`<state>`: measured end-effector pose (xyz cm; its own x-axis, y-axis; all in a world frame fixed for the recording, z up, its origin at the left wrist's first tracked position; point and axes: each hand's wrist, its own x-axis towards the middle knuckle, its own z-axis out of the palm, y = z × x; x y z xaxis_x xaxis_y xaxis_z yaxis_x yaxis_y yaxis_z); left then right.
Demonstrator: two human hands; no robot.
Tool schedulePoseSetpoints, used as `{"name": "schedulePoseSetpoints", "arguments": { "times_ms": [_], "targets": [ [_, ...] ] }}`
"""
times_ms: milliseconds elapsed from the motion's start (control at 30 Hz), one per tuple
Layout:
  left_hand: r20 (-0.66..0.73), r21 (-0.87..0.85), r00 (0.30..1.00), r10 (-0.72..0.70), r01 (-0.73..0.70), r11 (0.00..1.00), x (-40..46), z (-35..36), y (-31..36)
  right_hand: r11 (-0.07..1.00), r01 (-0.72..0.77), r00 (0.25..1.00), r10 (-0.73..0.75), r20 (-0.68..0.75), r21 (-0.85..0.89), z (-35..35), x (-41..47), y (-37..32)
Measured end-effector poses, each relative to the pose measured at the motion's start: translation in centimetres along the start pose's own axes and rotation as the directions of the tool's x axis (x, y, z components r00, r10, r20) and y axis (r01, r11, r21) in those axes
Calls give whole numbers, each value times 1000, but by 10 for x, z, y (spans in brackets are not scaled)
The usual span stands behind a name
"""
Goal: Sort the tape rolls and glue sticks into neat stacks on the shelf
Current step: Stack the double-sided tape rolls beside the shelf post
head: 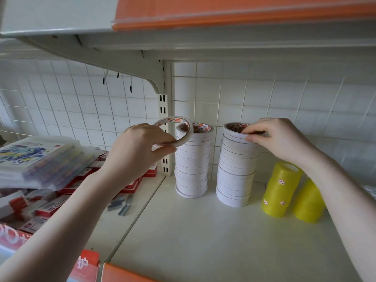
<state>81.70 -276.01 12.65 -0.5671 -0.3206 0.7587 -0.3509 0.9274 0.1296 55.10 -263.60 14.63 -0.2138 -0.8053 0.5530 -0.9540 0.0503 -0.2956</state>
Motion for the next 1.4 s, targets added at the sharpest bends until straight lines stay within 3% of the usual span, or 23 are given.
{"name": "schedulePoseSetpoints", "arguments": {
  "times_ms": [433,733,1067,1400],
  "targets": [
    [94,28,996,8,-11,1000,36,12,4,998,21,1000,-21,13,53,-4,1,10],
    [165,90,984,-64,50,995,47,17,11,997,34,999,-34,2,68,-1,1,12],
    [296,164,947,-123,77,983,72,33,10,995,51,982,-35,-186,84,-2,-12,21],
    [383,114,916,-118,80,990,85,52,7,998,-7,978,20,-207,64,-8,-38,45]
  ]
}}
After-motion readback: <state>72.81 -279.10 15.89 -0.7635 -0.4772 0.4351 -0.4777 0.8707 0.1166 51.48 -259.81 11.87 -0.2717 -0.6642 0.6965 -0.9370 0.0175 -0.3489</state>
